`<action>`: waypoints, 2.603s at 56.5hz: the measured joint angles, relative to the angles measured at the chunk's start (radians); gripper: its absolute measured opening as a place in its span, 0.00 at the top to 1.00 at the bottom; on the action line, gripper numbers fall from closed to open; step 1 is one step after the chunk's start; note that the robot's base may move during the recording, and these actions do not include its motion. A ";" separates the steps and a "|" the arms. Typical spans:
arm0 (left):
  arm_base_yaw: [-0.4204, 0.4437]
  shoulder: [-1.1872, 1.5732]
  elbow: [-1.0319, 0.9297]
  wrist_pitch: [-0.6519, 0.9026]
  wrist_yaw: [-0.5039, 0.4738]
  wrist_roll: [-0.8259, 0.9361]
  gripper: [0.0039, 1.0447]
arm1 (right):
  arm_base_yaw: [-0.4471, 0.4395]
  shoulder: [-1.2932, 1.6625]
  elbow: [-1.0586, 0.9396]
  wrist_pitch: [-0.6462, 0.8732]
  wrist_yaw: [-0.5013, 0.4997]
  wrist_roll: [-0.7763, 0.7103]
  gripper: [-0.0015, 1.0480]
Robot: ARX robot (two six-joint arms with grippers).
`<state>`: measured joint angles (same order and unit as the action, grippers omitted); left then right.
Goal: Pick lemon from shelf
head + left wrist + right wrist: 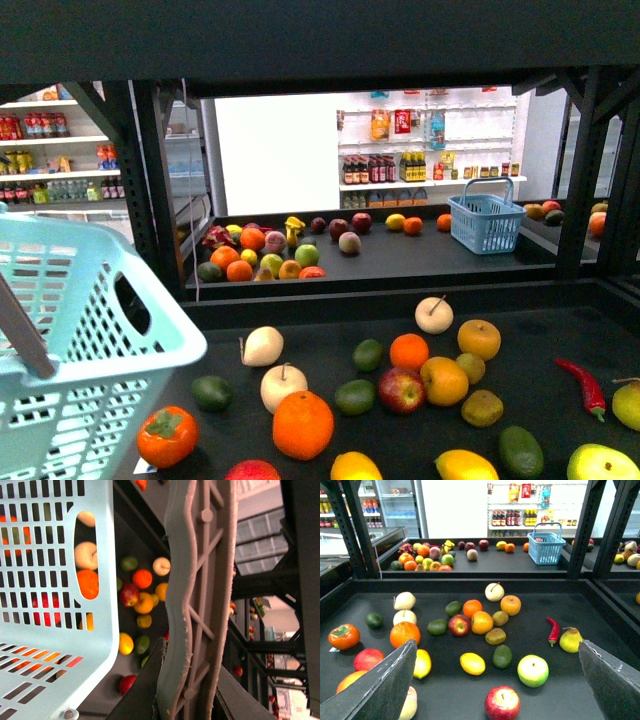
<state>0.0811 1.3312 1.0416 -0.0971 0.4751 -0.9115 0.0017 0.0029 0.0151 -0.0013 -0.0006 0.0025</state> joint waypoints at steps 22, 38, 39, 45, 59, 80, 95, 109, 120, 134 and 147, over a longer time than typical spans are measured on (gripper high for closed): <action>-0.320 0.153 -0.029 0.164 -0.026 0.024 0.87 | 0.000 0.000 0.000 0.000 0.000 0.000 0.07; -0.444 0.285 -0.019 0.299 -0.034 -0.007 0.88 | 0.000 0.000 0.000 0.000 0.000 0.000 0.07; -0.450 0.291 -0.017 0.307 -0.034 -0.010 0.88 | 0.000 0.000 0.000 0.000 0.000 0.000 0.07; -0.478 0.316 -0.016 0.335 -0.042 -0.021 0.88 | 0.000 0.000 0.000 0.000 0.000 0.000 0.07; -0.523 0.332 -0.016 0.368 -0.049 -0.023 0.88 | 0.000 0.000 0.000 0.000 0.000 0.000 0.07; -0.522 0.332 -0.016 0.366 -0.060 -0.013 0.89 | -0.110 0.488 0.175 0.027 0.185 0.159 0.07; -0.522 0.332 -0.016 0.366 -0.057 -0.013 0.89 | -0.353 1.306 0.669 0.293 -0.187 0.101 0.07; -0.523 0.333 -0.016 0.366 -0.059 -0.013 0.90 | -0.290 2.014 1.224 0.109 -0.155 -0.011 0.07; -0.523 0.333 -0.016 0.366 -0.056 -0.012 0.90 | -0.193 2.232 1.434 0.057 -0.224 -0.238 0.07; -0.523 0.333 -0.016 0.366 -0.058 -0.011 0.91 | -0.142 2.434 1.591 -0.024 -0.357 -0.467 0.07; -0.523 0.333 -0.016 0.366 -0.058 -0.012 0.91 | -0.113 2.552 1.685 -0.038 -0.413 -0.518 0.07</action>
<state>-0.4423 1.6642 1.0260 0.2687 0.4175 -0.9234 -0.1112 2.5553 1.7004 -0.0391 -0.4133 -0.5152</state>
